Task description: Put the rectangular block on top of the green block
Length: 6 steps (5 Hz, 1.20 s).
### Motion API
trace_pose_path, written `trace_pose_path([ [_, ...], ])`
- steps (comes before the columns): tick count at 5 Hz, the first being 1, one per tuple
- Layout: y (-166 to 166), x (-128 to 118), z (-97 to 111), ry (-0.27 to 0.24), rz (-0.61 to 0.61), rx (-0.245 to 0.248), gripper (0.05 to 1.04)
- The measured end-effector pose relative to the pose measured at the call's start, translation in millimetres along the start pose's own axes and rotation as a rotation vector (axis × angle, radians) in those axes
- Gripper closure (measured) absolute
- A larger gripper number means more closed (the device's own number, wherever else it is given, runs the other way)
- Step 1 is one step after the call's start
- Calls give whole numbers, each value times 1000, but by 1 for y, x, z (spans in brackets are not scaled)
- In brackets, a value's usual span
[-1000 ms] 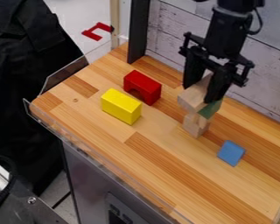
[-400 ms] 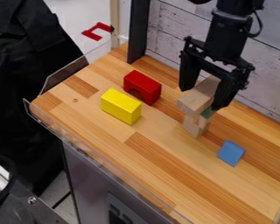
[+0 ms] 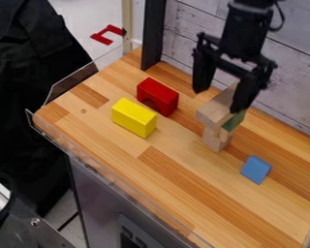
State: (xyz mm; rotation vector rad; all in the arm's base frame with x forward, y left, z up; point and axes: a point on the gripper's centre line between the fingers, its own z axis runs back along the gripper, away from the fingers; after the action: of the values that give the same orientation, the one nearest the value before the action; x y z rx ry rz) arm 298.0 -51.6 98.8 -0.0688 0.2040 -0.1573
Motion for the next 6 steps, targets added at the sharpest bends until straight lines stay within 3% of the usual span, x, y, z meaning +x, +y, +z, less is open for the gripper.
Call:
trace_pose_path([
  [2,27,-8,17,-40,88,-18,83],
  [4,72,-16,13,-63,193,-29,83],
  [6,95,-23,7,-94,239,-30,83],
])
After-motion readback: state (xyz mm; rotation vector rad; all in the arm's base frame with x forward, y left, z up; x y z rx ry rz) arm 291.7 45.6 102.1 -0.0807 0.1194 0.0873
